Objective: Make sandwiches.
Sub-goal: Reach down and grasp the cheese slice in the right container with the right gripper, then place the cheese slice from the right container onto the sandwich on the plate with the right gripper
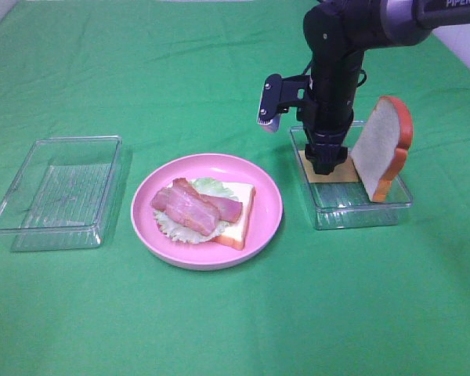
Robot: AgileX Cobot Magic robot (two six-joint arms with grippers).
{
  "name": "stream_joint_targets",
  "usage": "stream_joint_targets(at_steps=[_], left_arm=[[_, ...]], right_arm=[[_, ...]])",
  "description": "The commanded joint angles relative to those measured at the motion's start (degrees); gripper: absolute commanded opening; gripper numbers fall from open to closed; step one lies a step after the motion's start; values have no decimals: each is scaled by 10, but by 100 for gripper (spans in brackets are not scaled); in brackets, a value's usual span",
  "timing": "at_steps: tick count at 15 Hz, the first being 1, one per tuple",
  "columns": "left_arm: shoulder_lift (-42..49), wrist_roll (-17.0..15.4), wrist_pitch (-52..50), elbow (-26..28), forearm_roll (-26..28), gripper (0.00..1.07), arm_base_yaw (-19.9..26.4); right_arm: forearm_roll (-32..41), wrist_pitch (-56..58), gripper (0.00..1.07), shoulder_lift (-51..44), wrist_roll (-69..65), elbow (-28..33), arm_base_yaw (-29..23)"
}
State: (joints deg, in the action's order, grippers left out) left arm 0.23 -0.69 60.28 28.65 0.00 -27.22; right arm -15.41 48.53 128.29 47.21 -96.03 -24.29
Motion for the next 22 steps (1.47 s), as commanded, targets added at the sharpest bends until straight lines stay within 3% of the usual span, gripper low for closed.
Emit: stream_joint_targets(at_steps=[1, 5, 8, 12, 14, 19, 22], left_arm=[[14, 1, -5, -1, 0, 78, -3], [14, 1, -5, -1, 0, 78, -3], [14, 1, -5, -1, 0, 78, -3], [14, 1, -5, -1, 0, 78, -3], [14, 1, -5, -1, 0, 78, -3], [14, 1, -5, -1, 0, 78, -3], [14, 1, -5, -1, 0, 78, -3]], right_arm=[[-10, -5, 72, 19, 5, 5, -1], [-19, -22, 71, 42, 5, 5, 1], [-53, -33, 62, 61, -25, 5, 1], [-60, -33, 16, 66, -34, 5, 1], [-60, -30, 0, 66, -34, 3, 1], [-47, -10, 0, 13, -56, 3, 1], [3, 11, 0, -44, -58, 3, 0]])
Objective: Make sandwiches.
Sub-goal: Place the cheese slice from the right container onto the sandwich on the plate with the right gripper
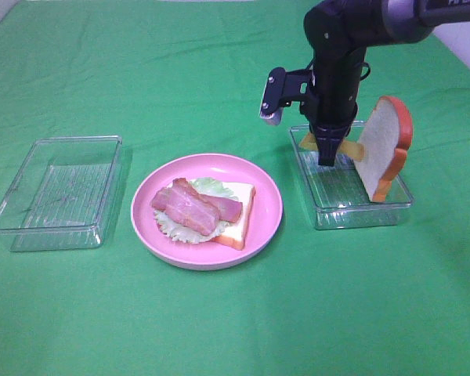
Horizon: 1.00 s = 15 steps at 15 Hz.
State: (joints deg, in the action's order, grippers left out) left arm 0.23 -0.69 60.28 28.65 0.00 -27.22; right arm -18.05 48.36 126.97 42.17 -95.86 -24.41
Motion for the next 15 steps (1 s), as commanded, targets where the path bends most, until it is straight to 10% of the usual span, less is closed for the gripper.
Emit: stream_joint_targets(at_steps=[1, 7, 15], left_arm=[[14, 1, -5, -1, 0, 78, -3], [14, 1, -5, -1, 0, 78, -3], [14, 1, -5, -1, 0, 78, -3]], right_arm=[[68, 18, 0, -49, -11, 1, 1], [360, 121, 0, -111, -10, 1, -9], [297, 24, 11, -56, 14, 1, -146]])
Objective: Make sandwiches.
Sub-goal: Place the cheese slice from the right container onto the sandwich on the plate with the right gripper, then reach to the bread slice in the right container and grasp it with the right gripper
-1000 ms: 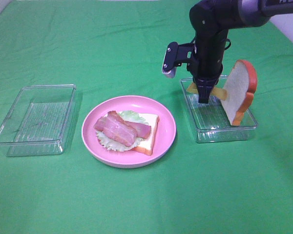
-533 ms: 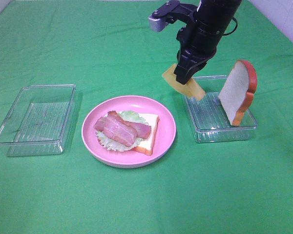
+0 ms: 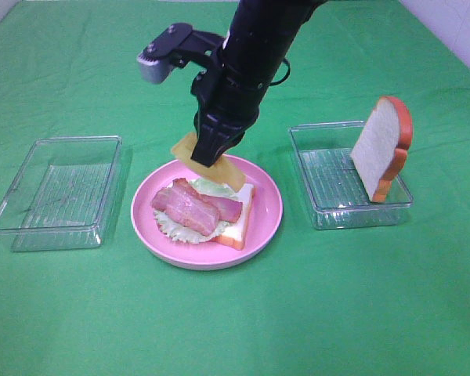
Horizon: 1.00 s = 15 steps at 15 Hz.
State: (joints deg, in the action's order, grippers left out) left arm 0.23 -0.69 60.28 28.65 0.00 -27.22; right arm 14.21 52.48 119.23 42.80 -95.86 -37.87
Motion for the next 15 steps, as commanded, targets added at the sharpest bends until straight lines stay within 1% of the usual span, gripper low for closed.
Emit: stream_joint_targets(at_steps=[1, 2, 4, 5, 7, 9, 11, 12, 13, 15], left_arm=[[14, 1, -5, -1, 0, 78, -3], [14, 1, -5, -1, 0, 78, -3], [14, 1, -5, -1, 0, 78, -3], [13, 1, -5, -1, 0, 78, -3], [13, 1, -5, -1, 0, 78, -3], [13, 1, -5, -1, 0, 78, -3], [13, 1, -5, -1, 0, 78, -3], [13, 1, -5, -1, 0, 78, -3], [13, 1, -5, -1, 0, 78, -3], [13, 1, -5, -1, 0, 78, -3]], right_arm=[[-29, -26, 22, 37, 6, 1, -18], [-30, -28, 28, 45, 3, 1, -19], [-15, -30, 49, 59, -11, 1, -26], [15, -36, 56, 57, -12, 1, -26], [14, -53, 63, 48, -36, 1, -25], [-9, -60, 79, 30, -93, 1, -25], [-40, -59, 82, 16, -136, 1, -25], [-72, -57, 82, 1, -171, 1, -24], [-151, -52, 82, -33, -244, 1, -21], [-199, -40, 82, -58, -295, 1, -10]])
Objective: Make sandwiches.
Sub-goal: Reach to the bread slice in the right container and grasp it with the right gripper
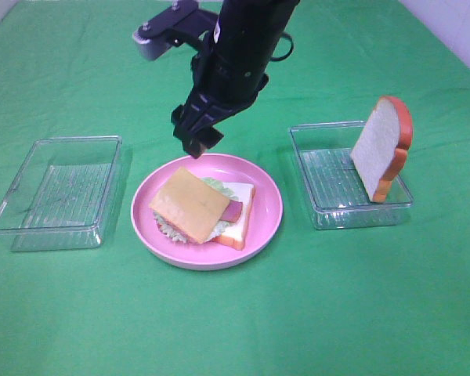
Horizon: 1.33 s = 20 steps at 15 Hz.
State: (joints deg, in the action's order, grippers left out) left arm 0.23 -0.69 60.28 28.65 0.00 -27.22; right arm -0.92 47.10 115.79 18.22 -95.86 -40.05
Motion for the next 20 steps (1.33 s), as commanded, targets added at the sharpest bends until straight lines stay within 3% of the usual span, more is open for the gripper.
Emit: stream_joint_targets(at_steps=[1, 4, 6, 10, 14, 17, 18, 20], left_arm=[[13, 1, -5, -1, 0, 78, -3], [13, 1, -5, -1, 0, 78, -3], [13, 1, -5, -1, 0, 78, -3], [13, 1, -5, -1, 0, 78, -3], [13, 1, -5, -1, 0, 78, -3], [13, 1, -5, -1, 0, 78, -3], [13, 1, -5, -1, 0, 78, -3], [13, 1, -5, -1, 0, 78, -3]], right_arm=[[-58, 25, 82, -41, -74, 1, 25], [-57, 60, 82, -74, -124, 1, 87], [-50, 108, 82, -88, -163, 1, 169], [-6, 123, 82, -87, -172, 2, 252], [58, 167, 82, -52, -168, 2, 300], [70, 171, 81, -3, -159, 2, 303], [76, 171, 78, 11, -155, 2, 303], [77, 171, 58, 24, -154, 2, 303]])
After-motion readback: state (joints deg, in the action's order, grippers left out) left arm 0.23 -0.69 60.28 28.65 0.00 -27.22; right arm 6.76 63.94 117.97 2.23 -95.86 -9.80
